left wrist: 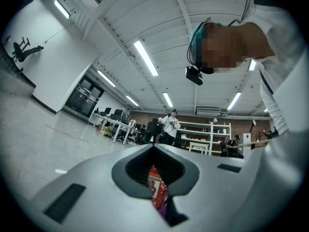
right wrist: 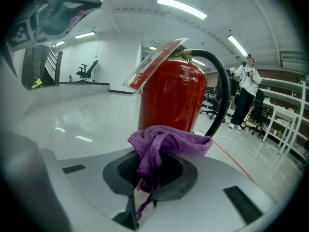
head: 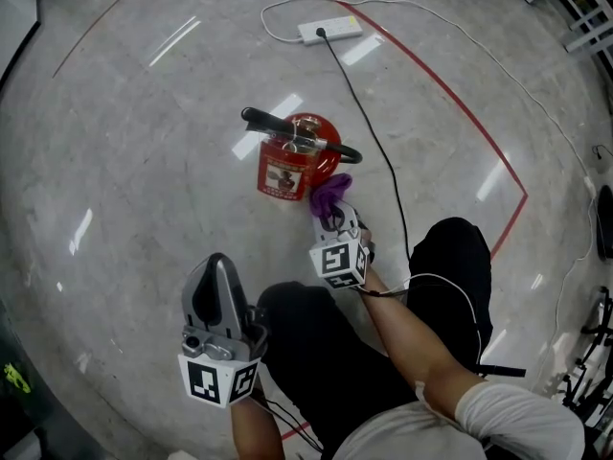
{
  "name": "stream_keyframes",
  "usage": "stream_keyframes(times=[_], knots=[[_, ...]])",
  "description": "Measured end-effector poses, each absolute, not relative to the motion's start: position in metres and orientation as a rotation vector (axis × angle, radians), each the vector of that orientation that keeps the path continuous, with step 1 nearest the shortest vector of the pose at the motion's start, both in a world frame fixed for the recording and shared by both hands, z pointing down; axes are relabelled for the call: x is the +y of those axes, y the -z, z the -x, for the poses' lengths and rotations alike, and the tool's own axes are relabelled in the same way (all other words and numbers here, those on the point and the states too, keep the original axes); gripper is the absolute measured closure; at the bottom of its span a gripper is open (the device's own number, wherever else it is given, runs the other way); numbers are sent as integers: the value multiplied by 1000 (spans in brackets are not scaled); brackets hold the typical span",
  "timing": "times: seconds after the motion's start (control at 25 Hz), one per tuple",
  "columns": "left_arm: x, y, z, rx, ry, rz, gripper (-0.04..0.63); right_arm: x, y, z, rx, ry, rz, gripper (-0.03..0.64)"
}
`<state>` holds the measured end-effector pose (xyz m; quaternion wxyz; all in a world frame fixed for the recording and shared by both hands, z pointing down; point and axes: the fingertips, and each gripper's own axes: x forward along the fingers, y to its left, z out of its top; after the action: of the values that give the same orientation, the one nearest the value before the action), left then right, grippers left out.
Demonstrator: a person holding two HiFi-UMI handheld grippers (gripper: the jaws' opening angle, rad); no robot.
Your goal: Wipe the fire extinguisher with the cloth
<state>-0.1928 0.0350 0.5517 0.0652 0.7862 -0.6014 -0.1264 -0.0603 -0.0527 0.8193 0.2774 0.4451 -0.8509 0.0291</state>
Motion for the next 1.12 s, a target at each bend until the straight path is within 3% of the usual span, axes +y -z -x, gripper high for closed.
stream_keyframes(times=[0.72, 1.12], knots=[[47, -564, 201, -1803, 394, -2339, 591, -49, -963, 60, -2261, -396, -1172, 568], [47, -569, 205, -1826, 376, -2321, 591, -50, -963, 51, -2232, -413, -1150, 568]])
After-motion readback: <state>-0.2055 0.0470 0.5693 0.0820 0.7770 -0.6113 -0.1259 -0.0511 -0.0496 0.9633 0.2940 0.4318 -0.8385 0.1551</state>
